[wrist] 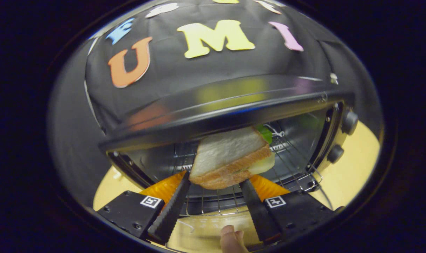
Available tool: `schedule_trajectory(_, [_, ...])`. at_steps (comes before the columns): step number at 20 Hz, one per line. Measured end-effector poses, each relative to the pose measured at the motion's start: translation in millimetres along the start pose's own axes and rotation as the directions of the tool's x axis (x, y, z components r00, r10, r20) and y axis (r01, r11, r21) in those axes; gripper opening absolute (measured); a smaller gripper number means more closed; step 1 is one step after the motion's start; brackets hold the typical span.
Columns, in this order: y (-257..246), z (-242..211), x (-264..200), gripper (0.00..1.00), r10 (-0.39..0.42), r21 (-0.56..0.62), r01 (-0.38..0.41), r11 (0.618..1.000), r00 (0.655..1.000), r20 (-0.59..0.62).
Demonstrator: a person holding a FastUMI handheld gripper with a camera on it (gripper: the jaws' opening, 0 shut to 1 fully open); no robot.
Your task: Open the toaster oven, put the food inside, and close the toaster oven door.
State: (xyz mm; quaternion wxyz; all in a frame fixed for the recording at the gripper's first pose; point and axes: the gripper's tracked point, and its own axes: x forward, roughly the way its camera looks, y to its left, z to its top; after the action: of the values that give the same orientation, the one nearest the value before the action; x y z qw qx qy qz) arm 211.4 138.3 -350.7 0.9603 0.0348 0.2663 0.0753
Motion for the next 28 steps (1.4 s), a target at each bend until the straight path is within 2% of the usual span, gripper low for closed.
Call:
schedule_trajectory(2, [-6.3,-3.1,-9.1,0.93,-0.078,-0.110,0.079,0.991,0.997,0.015])
schedule_trajectory(4, [-14.6,-9.4,-16.6,0.95,-0.134,-0.125,0.133,0.983,0.991,0.002])
schedule_trajectory(8, [-12.2,-21.1,-27.8,0.95,-0.094,-0.029,0.093,0.995,0.995,-0.041])
schedule_trajectory(10, [-17.0,-22.7,-42.6,0.96,-0.083,-0.050,0.082,0.995,0.996,-0.023])
schedule_trajectory(13, [-22.0,-27.4,-73.8,0.98,-0.104,-0.146,0.110,0.983,0.993,0.046])
schedule_trajectory(16, [-13.8,-37.1,-106.1,0.97,-0.058,-0.150,0.072,0.986,0.994,0.097])
schedule_trajectory(19, [-22.0,-41.6,-133.8,0.98,-0.063,-0.142,0.085,0.986,0.986,0.153])
schedule_trajectory(24, [-28.2,-72.8,-152.7,0.98,-0.041,-0.201,0.070,0.977,0.988,0.146])
schedule_trajectory(28, [-33.6,-111.6,-144.2,0.98,-0.049,-0.167,0.059,0.984,0.997,0.064])
